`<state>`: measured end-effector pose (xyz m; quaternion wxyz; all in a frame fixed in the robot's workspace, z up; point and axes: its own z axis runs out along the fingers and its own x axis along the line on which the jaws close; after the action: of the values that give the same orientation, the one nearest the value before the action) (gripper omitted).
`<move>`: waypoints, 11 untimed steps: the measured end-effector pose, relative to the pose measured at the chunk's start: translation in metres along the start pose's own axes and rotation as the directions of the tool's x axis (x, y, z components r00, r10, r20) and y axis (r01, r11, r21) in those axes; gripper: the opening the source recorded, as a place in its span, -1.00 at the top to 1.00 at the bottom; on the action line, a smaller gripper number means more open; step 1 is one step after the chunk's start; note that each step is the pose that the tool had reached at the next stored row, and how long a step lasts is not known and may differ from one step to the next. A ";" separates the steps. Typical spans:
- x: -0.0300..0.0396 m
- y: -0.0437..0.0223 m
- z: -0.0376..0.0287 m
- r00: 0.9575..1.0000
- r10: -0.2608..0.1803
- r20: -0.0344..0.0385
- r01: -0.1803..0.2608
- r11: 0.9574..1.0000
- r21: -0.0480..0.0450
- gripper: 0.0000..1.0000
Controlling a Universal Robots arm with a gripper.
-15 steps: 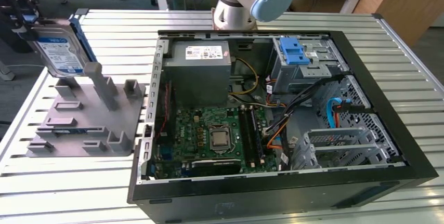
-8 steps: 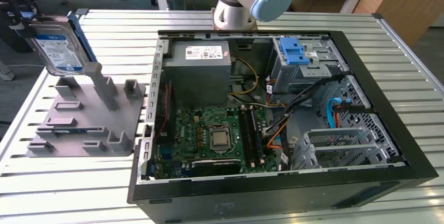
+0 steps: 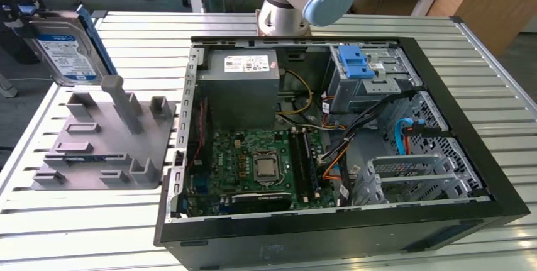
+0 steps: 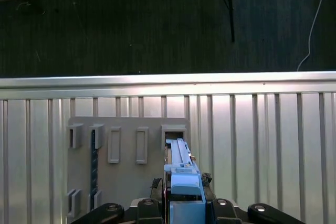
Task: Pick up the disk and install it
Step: 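Pick up the disk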
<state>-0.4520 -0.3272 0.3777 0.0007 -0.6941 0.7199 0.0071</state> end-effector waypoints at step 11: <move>-0.0003 0.0003 -0.0296 1.000 0.000 0.000 0.000 1.000 0.000 0.27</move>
<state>-0.4520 -0.3272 0.4073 0.0007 -0.6941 0.7199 0.0071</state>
